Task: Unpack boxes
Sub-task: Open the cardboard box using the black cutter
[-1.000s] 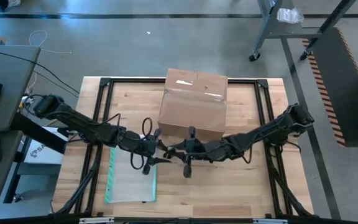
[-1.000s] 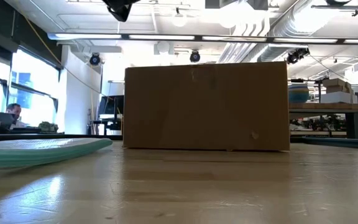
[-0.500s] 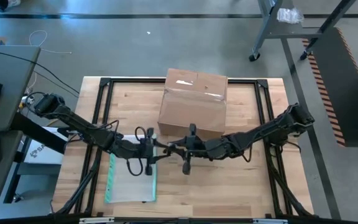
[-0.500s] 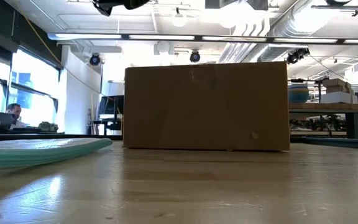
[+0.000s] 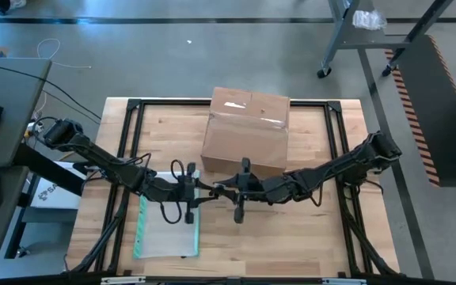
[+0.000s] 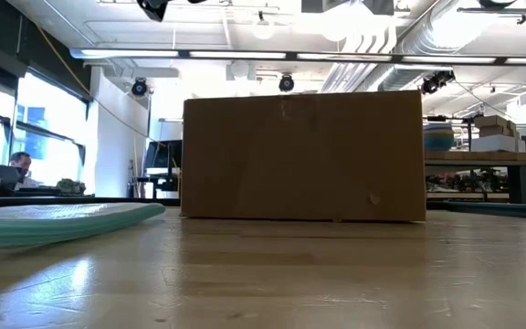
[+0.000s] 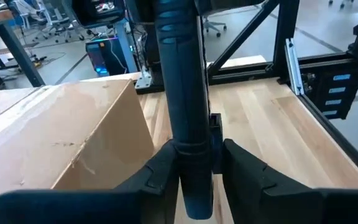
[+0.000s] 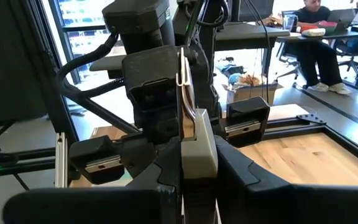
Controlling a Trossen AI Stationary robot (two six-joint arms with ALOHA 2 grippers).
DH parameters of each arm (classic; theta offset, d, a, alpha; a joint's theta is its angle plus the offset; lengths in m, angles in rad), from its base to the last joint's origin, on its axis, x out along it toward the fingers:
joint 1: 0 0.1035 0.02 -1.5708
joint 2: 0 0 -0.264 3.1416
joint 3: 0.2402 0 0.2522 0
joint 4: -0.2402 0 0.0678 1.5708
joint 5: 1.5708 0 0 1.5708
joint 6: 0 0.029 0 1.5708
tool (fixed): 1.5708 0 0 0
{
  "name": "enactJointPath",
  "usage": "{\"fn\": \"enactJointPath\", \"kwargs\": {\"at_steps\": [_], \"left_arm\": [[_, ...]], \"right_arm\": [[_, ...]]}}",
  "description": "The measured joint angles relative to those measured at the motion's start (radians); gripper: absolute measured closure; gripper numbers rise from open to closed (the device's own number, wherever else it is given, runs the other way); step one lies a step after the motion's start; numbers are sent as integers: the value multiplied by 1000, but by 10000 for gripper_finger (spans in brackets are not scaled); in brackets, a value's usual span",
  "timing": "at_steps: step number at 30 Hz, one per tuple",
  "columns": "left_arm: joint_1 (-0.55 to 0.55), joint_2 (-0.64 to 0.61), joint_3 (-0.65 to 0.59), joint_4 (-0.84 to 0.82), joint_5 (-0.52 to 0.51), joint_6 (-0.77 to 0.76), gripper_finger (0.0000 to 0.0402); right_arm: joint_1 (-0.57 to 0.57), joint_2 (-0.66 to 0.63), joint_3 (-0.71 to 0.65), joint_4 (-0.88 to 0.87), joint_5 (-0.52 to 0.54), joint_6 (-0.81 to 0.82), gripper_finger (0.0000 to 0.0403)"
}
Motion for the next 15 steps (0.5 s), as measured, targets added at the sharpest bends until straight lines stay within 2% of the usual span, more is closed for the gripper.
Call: {"fn": "enactJointPath", "kwargs": {"at_steps": [7, 10, 15], "left_arm": [[-1, 0, 0, 29, -74, 11, 240], [-12, 0, 0, 50, -147, 41, 232], [-28, 0, 0, 74, -201, 96, 243]], "right_arm": [[-2, 3, 0, -16, 9, 18, 366], [-3, 2, 0, -19, 19, 17, 366], [-3, 3, 0, -24, 21, 16, 366]]}}
